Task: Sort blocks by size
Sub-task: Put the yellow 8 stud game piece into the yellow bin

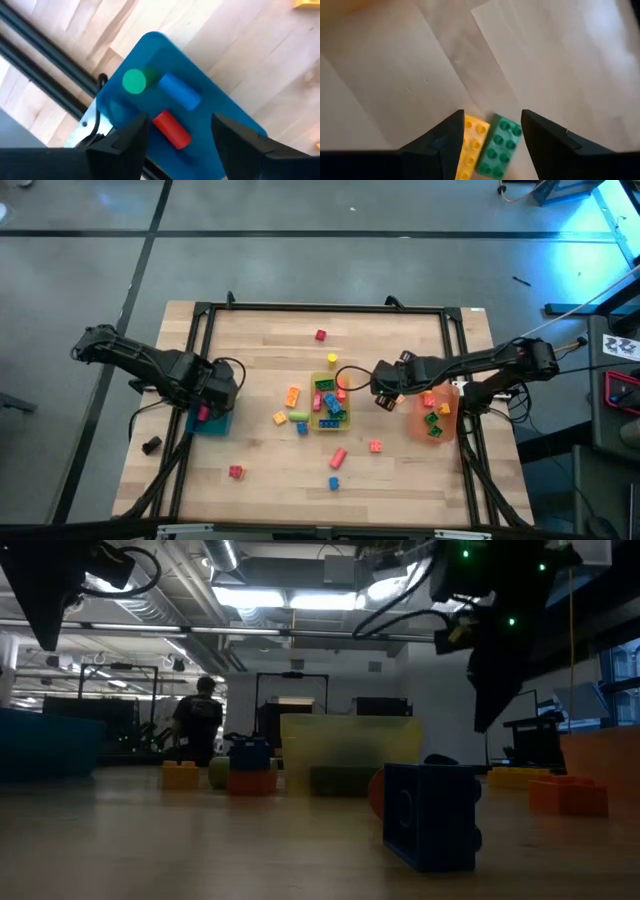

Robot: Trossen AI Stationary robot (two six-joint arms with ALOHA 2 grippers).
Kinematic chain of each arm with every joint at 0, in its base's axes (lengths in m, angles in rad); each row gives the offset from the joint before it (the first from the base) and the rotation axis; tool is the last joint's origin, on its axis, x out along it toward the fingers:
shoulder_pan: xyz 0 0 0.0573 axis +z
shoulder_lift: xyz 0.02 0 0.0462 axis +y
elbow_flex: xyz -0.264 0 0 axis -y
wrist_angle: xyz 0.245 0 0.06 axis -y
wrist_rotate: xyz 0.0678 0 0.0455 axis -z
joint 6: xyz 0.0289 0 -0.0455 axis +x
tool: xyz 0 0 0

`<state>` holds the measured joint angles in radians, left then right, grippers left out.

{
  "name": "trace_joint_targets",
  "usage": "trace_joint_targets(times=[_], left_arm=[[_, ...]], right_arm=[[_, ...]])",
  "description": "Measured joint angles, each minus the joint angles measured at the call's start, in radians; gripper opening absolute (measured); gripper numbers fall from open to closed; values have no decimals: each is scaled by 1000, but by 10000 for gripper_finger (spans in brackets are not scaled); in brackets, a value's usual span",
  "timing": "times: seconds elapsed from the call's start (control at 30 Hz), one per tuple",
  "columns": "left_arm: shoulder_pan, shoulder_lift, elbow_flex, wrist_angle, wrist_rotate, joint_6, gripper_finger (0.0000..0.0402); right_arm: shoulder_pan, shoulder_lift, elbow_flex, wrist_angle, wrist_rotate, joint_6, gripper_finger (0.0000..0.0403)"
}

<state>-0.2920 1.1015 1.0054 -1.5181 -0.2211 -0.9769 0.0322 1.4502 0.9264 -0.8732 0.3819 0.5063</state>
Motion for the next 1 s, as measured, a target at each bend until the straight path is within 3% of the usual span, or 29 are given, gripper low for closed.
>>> trace_joint_targets(times=[0.4,1.0], left_arm=[[0,1,0,125,-10,98,198],[0,1,0,195,-38,125,198]], right_arm=[[0,0,-116,68,-9,250,198],[1,1,-151,165,-80,252,198]])
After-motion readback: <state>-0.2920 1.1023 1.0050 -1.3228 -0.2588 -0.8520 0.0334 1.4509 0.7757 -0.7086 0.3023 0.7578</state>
